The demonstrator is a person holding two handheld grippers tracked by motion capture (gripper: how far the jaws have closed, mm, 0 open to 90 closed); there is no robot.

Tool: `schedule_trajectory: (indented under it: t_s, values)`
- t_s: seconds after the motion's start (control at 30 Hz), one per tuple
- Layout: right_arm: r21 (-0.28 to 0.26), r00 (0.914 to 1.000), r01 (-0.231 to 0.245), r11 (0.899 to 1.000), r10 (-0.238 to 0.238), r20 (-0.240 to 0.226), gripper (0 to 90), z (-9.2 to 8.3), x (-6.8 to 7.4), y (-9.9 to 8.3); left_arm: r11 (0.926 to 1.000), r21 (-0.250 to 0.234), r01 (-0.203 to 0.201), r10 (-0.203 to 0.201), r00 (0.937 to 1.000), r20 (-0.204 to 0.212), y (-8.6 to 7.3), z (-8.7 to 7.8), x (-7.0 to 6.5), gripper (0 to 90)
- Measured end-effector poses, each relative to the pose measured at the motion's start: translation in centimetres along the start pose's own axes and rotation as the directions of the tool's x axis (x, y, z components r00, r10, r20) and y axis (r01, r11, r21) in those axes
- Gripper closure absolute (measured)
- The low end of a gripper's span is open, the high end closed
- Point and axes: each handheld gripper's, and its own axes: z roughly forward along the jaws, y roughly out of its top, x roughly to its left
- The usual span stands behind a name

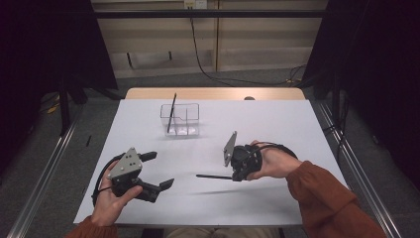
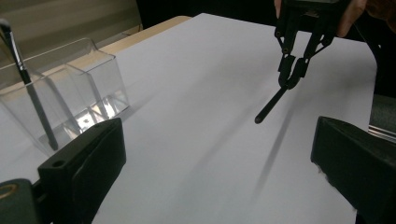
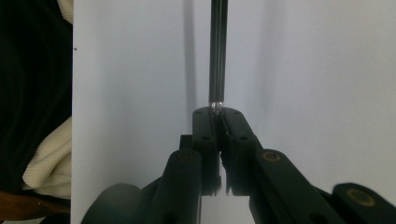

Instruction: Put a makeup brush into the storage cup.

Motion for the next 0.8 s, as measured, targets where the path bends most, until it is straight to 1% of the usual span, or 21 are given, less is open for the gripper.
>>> schedule_trajectory:
  t_s: [0.13,0.2,0.37,0.4,0.5,0.6,0.63,0.67,0.73,0.8]
  values:
    - [-0.004,1.0000,0.001,1.000,-0.001,0.004,84.5,-0.1,0.0,-0.1,0.9997,0.006,-0.023,0.022,0.9993,0.029,0.9,0.8,-0.6,3.8]
    - [-0.005,1.0000,0.004,1.000,-0.004,0.002,84.5,-0.1,0.0,-0.1,0.9994,0.011,-0.032,0.032,0.9983,0.049,1.3,1.2,-1.0,3.6]
    - [0.003,1.0000,-0.002,1.000,0.002,-0.004,84.5,0.1,0.0,0.0,0.9982,0.018,-0.058,0.056,0.9955,0.076,2.2,2.4,-1.5,3.3]
    - [0.003,1.0000,0.001,1.000,-0.001,-0.003,84.5,0.1,0.1,0.0,0.9981,0.021,-0.057,0.055,0.9948,0.086,2.4,2.6,-1.6,3.2]
    - [0.001,0.9999,0.008,1.000,-0.008,-0.011,84.5,0.2,0.0,0.2,0.9968,0.041,-0.068,0.063,0.9911,0.117,2.9,3.3,-1.8,3.4]
    - [0.005,0.9999,0.002,1.000,-0.002,-0.016,84.5,0.3,0.1,0.2,0.9955,0.054,-0.078,0.070,0.9890,0.130,3.3,4.1,-2.0,4.0]
    - [0.005,0.9998,0.002,1.000,-0.002,-0.018,84.5,0.3,0.1,0.2,0.9940,0.061,-0.091,0.082,0.9877,0.133,3.4,4.4,-1.9,4.3]
    - [-0.002,0.9998,0.013,1.000,-0.013,-0.015,84.5,0.4,-0.1,0.2,0.9929,0.068,-0.098,0.088,0.9868,0.136,3.6,4.6,-1.9,4.3]
    - [0.000,0.9998,0.011,1.000,-0.011,-0.014,84.4,0.3,-0.1,0.2,0.9926,0.075,-0.095,0.084,0.9856,0.147,3.8,5.1,-2.0,4.3]
    - [-0.001,0.9998,0.011,1.000,-0.011,-0.015,84.5,0.3,-0.1,0.1,0.9900,0.093,-0.106,0.091,0.9834,0.157,4.1,5.6,-2.0,3.9]
